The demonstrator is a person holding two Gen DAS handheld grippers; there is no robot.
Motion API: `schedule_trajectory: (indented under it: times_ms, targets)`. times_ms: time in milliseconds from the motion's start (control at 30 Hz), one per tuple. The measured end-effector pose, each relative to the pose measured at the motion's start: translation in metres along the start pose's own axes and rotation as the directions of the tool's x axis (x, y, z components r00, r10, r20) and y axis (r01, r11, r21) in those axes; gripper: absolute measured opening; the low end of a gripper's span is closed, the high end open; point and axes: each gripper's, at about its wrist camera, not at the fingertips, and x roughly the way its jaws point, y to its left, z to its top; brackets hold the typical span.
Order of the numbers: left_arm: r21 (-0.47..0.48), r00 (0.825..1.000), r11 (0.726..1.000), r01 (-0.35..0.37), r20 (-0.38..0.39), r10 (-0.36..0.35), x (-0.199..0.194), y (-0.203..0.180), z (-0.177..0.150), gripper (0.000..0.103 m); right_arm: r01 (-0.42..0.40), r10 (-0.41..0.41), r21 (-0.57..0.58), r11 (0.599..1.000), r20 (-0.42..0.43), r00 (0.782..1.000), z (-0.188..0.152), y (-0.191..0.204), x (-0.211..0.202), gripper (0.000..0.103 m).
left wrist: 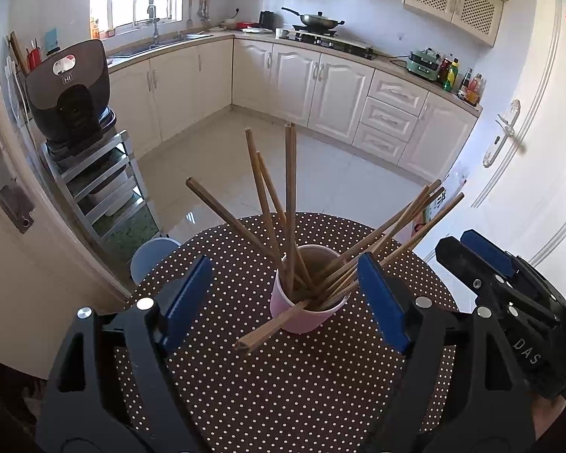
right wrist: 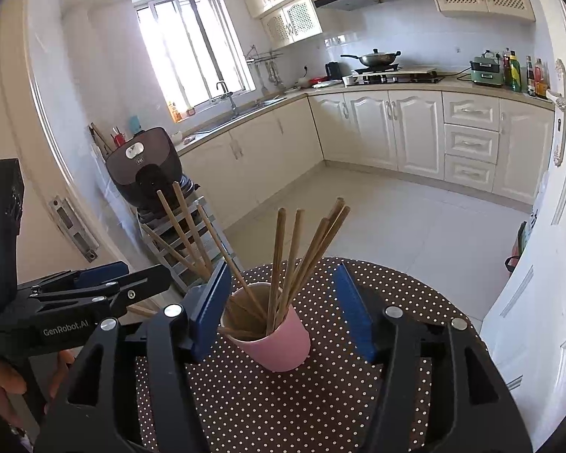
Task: Organize utensils
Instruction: 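Withdraw the right gripper upward away from the pink cup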
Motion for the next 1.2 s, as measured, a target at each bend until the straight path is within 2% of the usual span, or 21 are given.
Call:
schedule_trajectory:
  times_ms: [300,867,1033,1200]
  targets:
    - [0.007,1.000,1.000,0.024,0.019,-0.024,-0.018,0.001,-0.005,0.079,0.041,-0.041,0.007,0.999,0.012,0.999,-0.005,0.006,-0.019,0.056]
    - [0.020,0.996,0.997,0.072,0.045,-0.073,-0.078,0.017,-0.030,0.080,0.105,-0.105,0.011,0.994,0.020,0.994,-0.023,0.048,-0.075,0.060]
    - [0.023,0.995,0.995,0.093,0.039,-0.094,-0.094,0.017,-0.039,0.082,0.137,-0.137,0.007,0.991,0.029,0.990,-0.028,0.061,-0.096,0.061]
    - [0.032,0.997,0.997,0.076,0.014,-0.077,-0.105,0.012,-0.046,0.082,0.154,-0.154,0.010,0.988,0.027,0.988,-0.032,0.072,-0.115,0.064]
